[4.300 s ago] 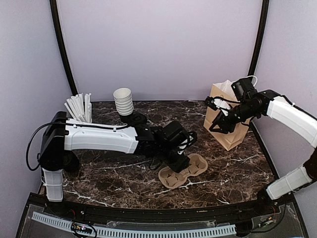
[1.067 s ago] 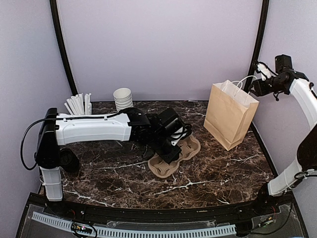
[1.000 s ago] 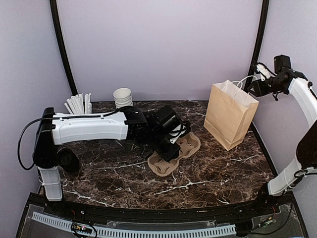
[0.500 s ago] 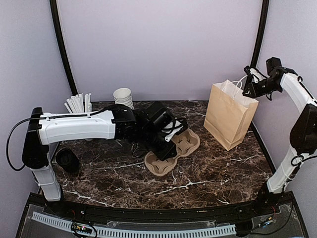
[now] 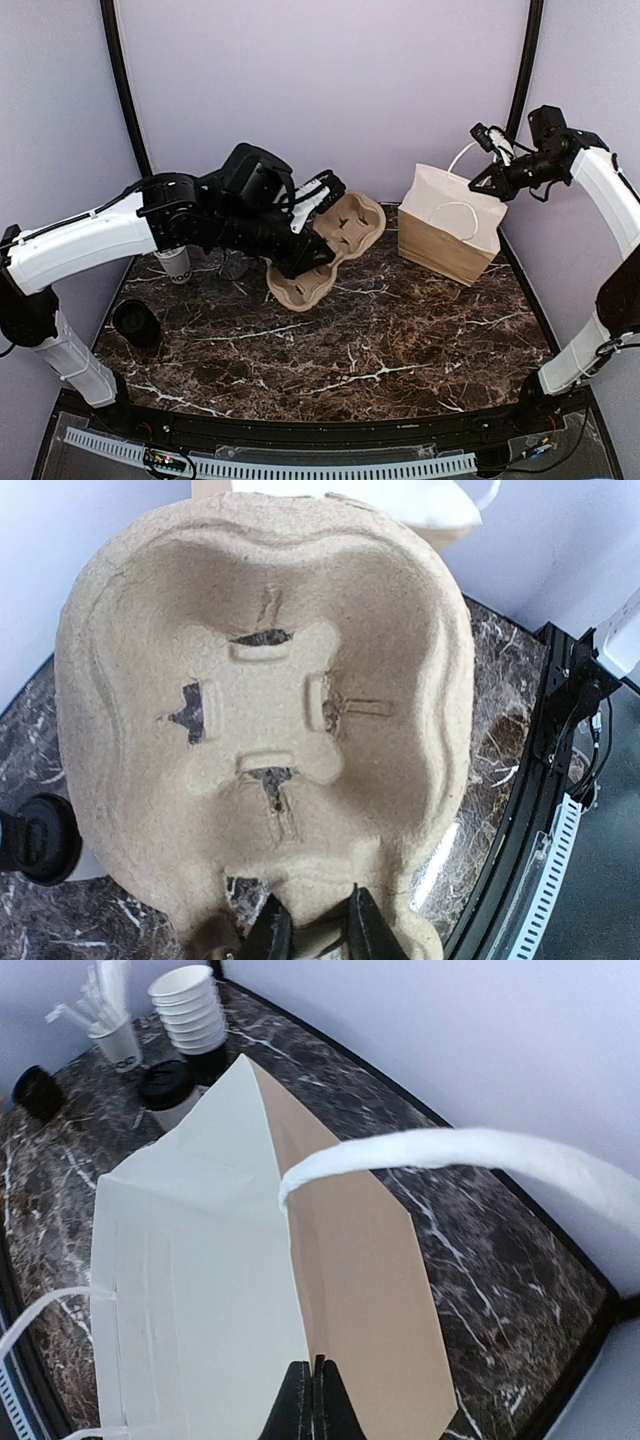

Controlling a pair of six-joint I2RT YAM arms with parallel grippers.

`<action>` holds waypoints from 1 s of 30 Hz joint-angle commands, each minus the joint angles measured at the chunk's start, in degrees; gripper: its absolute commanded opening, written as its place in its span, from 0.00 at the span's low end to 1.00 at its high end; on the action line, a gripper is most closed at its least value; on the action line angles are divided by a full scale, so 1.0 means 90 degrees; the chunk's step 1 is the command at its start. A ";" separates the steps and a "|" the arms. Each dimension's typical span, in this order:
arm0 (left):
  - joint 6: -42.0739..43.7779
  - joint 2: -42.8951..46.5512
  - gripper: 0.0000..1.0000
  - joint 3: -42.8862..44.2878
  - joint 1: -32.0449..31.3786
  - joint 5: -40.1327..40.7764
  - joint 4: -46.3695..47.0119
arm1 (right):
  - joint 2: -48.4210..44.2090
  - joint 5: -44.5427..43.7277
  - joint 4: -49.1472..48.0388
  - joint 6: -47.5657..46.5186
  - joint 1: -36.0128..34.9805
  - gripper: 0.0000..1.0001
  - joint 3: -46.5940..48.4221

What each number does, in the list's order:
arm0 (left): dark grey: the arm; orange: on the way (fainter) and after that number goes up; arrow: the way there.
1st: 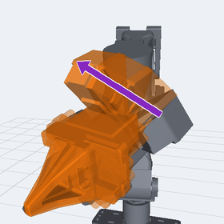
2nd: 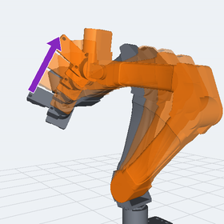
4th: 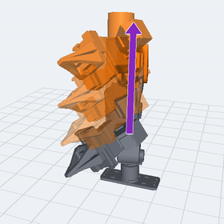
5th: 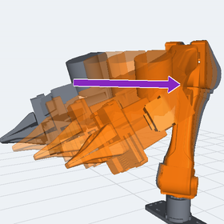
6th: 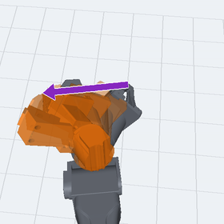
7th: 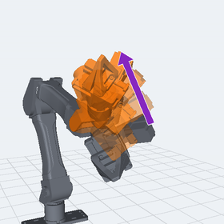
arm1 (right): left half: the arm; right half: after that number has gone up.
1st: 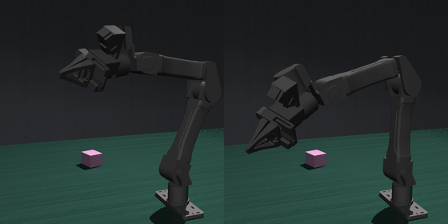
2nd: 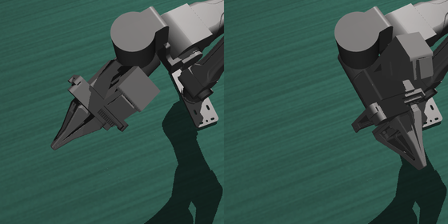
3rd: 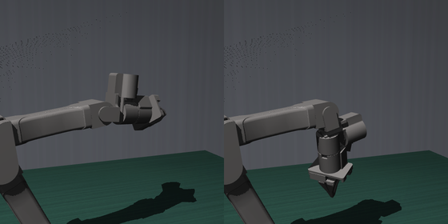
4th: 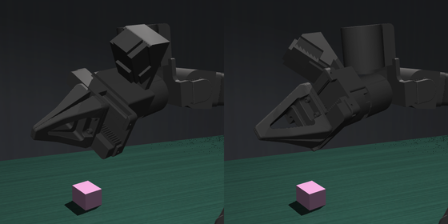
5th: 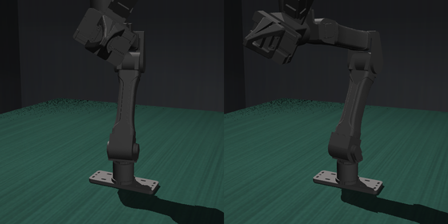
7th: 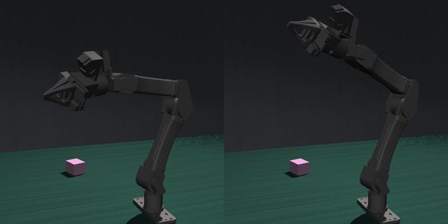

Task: Pack the takeout coffee

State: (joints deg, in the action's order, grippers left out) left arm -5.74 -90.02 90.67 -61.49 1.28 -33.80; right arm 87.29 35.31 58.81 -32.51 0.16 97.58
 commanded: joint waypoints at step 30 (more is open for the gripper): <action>0.1222 0.0424 0.23 0.0055 0.0007 -0.3153 0.3419 | -0.0881 0.0974 0.0168 -0.0195 -0.3365 0.00 -0.1395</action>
State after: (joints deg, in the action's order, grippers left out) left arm 4.12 -82.74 89.30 -61.30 -21.69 -7.77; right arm 79.18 42.41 61.93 -35.38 -29.43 84.73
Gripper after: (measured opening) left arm 0.228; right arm 0.009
